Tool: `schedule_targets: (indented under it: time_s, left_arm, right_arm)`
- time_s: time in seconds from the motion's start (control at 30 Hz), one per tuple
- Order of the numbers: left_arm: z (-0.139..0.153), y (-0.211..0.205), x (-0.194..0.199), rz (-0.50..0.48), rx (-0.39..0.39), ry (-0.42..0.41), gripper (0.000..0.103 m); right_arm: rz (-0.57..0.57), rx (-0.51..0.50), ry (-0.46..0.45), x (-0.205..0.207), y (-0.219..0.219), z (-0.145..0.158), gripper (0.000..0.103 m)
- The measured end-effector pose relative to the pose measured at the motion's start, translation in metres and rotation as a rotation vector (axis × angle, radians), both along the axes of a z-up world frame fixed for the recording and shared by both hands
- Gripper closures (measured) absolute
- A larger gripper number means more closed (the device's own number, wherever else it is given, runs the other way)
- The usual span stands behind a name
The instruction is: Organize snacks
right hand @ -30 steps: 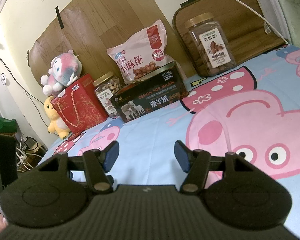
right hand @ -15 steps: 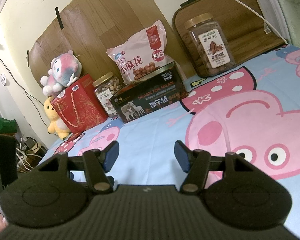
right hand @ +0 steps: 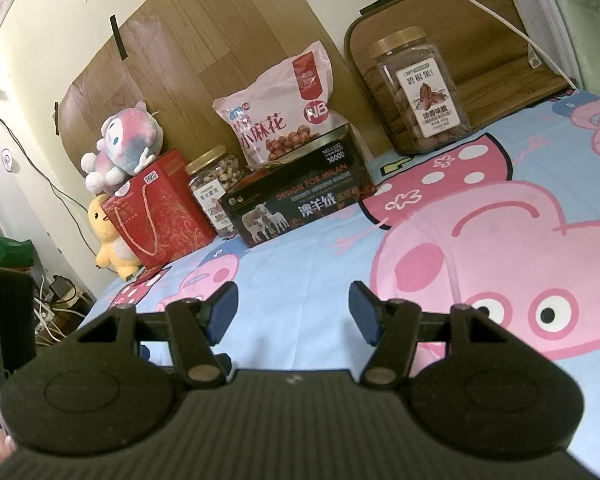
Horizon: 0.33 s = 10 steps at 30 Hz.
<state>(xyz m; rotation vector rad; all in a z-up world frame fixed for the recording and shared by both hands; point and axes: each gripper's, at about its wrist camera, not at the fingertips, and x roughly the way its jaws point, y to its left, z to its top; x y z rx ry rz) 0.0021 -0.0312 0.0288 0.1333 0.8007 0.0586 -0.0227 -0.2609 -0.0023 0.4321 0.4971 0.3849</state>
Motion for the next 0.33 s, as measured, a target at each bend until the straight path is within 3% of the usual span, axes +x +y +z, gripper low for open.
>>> schedule_targets:
  time_s: [0.33]
  left_arm:
    - [0.0011, -0.0006, -0.0022, -0.024, -0.015, -0.017, 0.000]
  right_arm:
    - [-0.002, 0.001, 0.001, 0.0001, -0.0008, -0.0001, 0.039]
